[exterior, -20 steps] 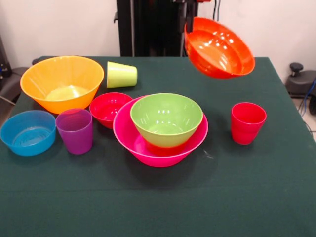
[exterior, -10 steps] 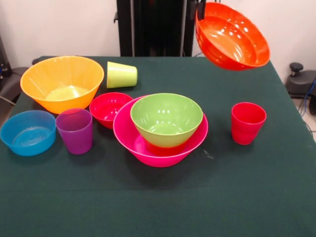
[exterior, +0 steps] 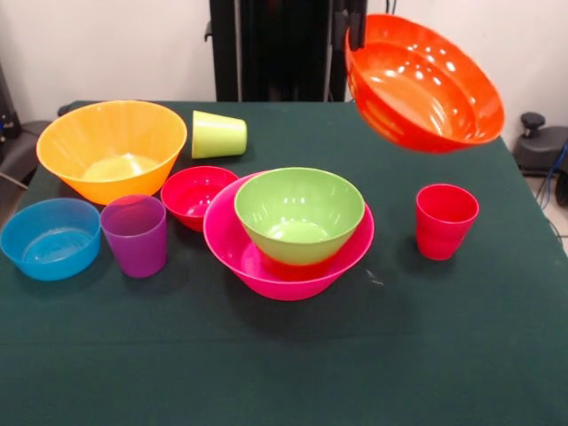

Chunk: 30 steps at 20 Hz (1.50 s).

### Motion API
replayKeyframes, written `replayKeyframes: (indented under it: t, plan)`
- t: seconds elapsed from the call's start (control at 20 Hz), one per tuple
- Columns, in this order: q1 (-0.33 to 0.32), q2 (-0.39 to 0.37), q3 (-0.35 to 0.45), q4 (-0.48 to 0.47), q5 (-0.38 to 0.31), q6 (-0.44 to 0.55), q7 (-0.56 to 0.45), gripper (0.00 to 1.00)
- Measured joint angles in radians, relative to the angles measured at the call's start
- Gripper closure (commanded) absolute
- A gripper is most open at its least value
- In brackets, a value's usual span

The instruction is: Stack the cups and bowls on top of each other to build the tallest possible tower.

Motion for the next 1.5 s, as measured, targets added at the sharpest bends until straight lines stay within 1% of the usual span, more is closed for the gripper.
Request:
replayKeyframes:
  t: [0.4, 0.55, 0.85, 1.2, 1.5]
  plan:
    - [-0.045, 0.083, 0.043, -0.082, -0.059, 0.0, -0.009, 1.0]
    - [-0.06, 0.106, 0.055, -0.096, -0.073, 0.0, -0.013, 1.0]
    - [-0.11, 0.163, 0.093, -0.118, -0.112, 0.0, -0.036, 1.0]
    - [-0.148, 0.198, 0.117, -0.135, -0.137, 0.0, -0.075, 1.0]
    - [-0.163, 0.205, 0.127, -0.136, -0.14, 0.0, -0.094, 1.0]
